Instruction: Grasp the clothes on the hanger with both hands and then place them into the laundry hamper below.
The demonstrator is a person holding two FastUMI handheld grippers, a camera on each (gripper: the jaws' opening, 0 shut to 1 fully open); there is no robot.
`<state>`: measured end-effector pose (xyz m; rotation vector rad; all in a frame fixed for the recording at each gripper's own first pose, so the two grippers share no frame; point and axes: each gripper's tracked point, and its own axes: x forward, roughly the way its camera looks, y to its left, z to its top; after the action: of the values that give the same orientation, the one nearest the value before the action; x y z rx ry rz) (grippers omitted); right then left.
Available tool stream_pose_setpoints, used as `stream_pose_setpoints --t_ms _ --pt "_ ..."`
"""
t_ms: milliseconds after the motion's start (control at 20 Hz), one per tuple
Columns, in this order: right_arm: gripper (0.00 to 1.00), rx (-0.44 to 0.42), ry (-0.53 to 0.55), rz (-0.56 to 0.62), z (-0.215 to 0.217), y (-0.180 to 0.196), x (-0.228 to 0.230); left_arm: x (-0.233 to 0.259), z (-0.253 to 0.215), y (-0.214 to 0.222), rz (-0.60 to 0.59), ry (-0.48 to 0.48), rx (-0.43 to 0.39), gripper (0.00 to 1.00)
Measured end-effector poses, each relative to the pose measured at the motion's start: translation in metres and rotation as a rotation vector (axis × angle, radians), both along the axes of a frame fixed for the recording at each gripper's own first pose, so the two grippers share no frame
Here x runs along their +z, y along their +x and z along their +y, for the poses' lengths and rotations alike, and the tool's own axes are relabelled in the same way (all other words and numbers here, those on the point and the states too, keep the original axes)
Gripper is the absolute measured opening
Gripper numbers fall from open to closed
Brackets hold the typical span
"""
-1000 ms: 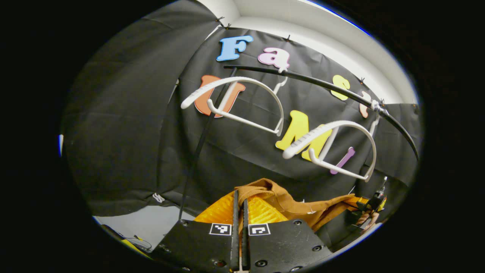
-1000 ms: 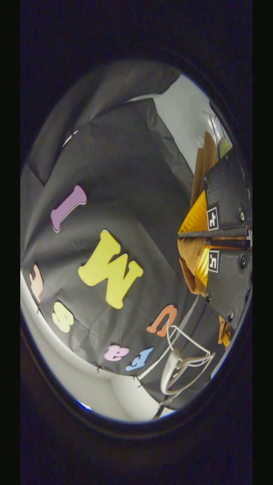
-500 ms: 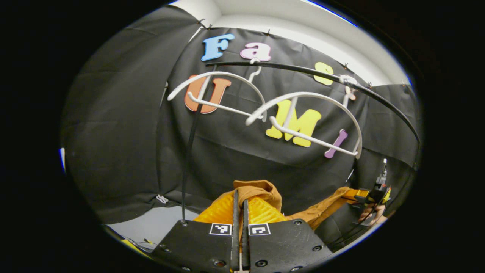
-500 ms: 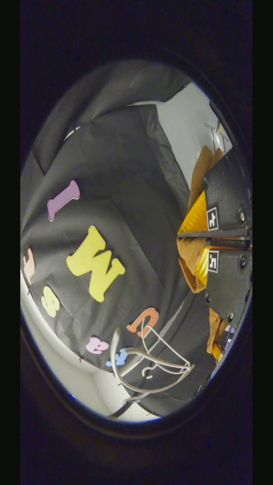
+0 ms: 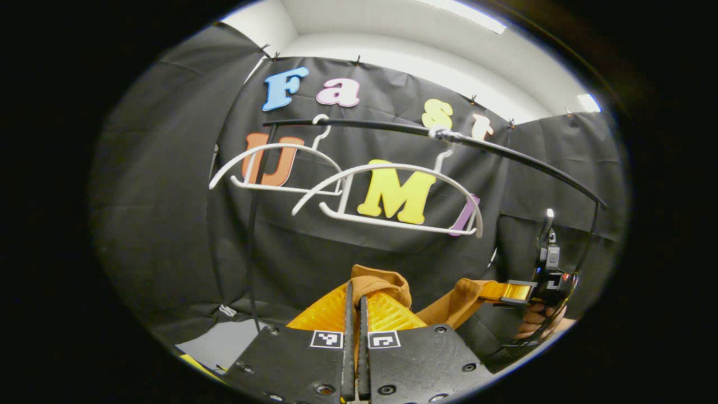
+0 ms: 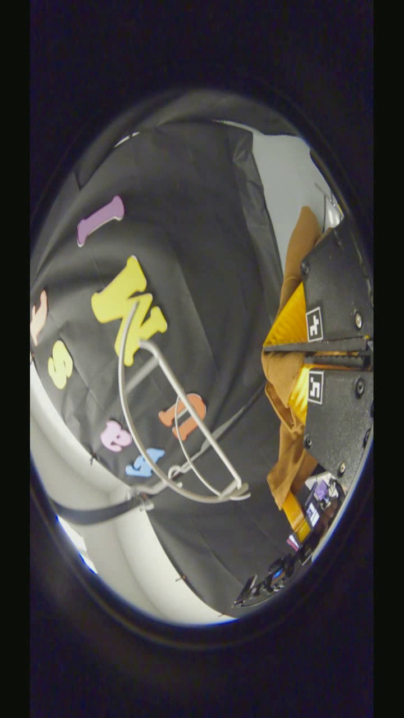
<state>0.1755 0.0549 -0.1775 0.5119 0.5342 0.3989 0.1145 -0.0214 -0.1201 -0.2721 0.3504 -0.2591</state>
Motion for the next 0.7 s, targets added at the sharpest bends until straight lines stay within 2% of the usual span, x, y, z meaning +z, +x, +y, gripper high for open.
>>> stream_pose_setpoints --t_ms 50,100,150,200,250,300,350,400,450,500,600,700 --pt "0.03 0.035 0.008 -0.008 0.013 -0.005 0.006 0.004 -0.005 -0.001 -0.008 0.007 -0.013 0.02" --pt "0.03 0.072 0.009 -0.011 0.025 -0.012 0.010 0.006 -0.011 -0.002 -0.013 0.012 -0.030 0.07" --pt "0.09 0.099 0.013 -0.013 0.035 -0.017 0.013 0.007 -0.017 -0.004 -0.014 0.014 -0.042 0.07" --pt "0.03 0.131 0.016 -0.012 0.045 -0.023 0.014 0.007 -0.022 -0.008 -0.011 0.015 -0.056 0.07" --pt "0.09 0.146 0.016 -0.013 0.052 -0.026 0.016 0.007 -0.027 -0.011 -0.011 0.015 -0.064 0.07" --pt "0.02 0.170 0.016 -0.013 0.059 -0.032 0.017 0.005 -0.030 -0.013 -0.005 0.014 -0.077 0.02" --pt "0.06 0.188 0.020 -0.010 0.065 -0.037 0.018 0.005 -0.034 -0.014 -0.006 0.014 -0.080 0.07" --pt "0.03 0.216 0.027 -0.009 0.072 -0.045 0.019 0.005 -0.038 -0.016 0.001 0.007 -0.090 0.02" --pt "0.09 0.230 0.036 -0.010 0.079 -0.052 0.020 0.006 -0.042 -0.018 -0.003 0.004 -0.096 0.02" --pt "0.03 0.237 0.048 -0.001 0.084 -0.055 0.018 0.005 -0.041 -0.016 -0.010 0.017 -0.094 0.02" --pt "0.05 0.260 0.087 0.044 0.101 -0.069 0.014 -0.006 -0.037 -0.021 0.015 0.032 -0.089 0.02" --pt "0.01 0.274 0.078 0.048 0.111 -0.076 0.008 -0.009 -0.035 -0.021 0.031 0.016 -0.090 0.02"
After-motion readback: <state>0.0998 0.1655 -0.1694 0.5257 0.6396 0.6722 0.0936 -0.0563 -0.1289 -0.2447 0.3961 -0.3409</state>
